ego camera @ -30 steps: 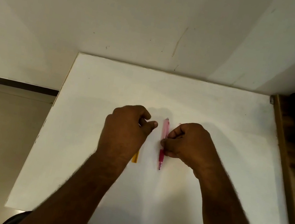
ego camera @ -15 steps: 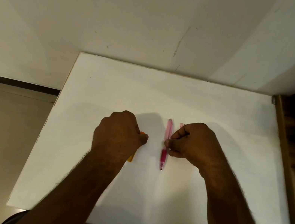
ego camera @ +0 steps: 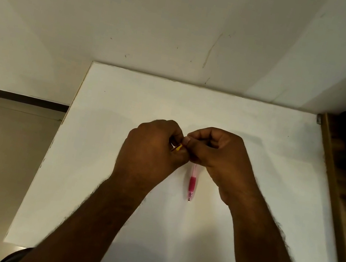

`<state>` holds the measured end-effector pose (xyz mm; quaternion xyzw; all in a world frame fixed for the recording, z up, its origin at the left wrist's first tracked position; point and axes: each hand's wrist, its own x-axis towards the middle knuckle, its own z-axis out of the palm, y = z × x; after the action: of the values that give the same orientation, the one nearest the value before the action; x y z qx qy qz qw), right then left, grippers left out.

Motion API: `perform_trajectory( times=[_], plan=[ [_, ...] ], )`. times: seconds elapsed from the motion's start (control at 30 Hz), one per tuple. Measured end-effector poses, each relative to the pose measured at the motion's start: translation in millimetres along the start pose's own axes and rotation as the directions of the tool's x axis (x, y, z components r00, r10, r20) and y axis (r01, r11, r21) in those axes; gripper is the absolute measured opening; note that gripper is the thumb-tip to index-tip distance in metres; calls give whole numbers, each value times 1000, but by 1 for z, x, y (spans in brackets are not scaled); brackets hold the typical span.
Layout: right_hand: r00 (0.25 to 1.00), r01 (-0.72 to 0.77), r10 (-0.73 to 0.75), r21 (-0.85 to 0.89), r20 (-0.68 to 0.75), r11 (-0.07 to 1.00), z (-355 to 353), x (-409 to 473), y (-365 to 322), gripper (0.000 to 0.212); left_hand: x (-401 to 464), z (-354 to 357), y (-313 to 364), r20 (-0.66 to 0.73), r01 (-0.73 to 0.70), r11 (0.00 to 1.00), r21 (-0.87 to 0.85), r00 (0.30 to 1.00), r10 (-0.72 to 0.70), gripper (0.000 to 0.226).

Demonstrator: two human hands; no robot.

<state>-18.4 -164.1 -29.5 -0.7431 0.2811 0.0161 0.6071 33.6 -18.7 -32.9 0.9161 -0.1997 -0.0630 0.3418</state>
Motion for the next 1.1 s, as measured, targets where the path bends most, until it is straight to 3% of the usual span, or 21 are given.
perform_trajectory(
  times=[0.43, 0.6, 0.73, 0.87, 1.1],
  plan=[
    [980, 73, -51, 108, -191, 991, -3, 6, 4, 8, 2, -1, -2, 4, 10, 998, -58, 1000, -9, 13],
    [969, 80, -40, 155, -245, 985, -11, 10, 8, 8, 4, -4, -5, -56, 46, 995, -93, 997, -51, 10],
    [983, 83, -101, -119, -152, 989, 5, 8, 11, 10, 6, -6, -6, -96, 57, 992, -109, 993, -67, 13],
    [984, 128, -174, -515, -42, 847, 22, 0, 11, 10, 6, -9, -5, -106, 58, 992, -112, 992, -70, 17],
    [987, 124, -158, -664, 8, 737, 30, -2, 12, 18, 5, -12, -4, -96, 57, 993, -101, 993, -67, 19]
  ],
)
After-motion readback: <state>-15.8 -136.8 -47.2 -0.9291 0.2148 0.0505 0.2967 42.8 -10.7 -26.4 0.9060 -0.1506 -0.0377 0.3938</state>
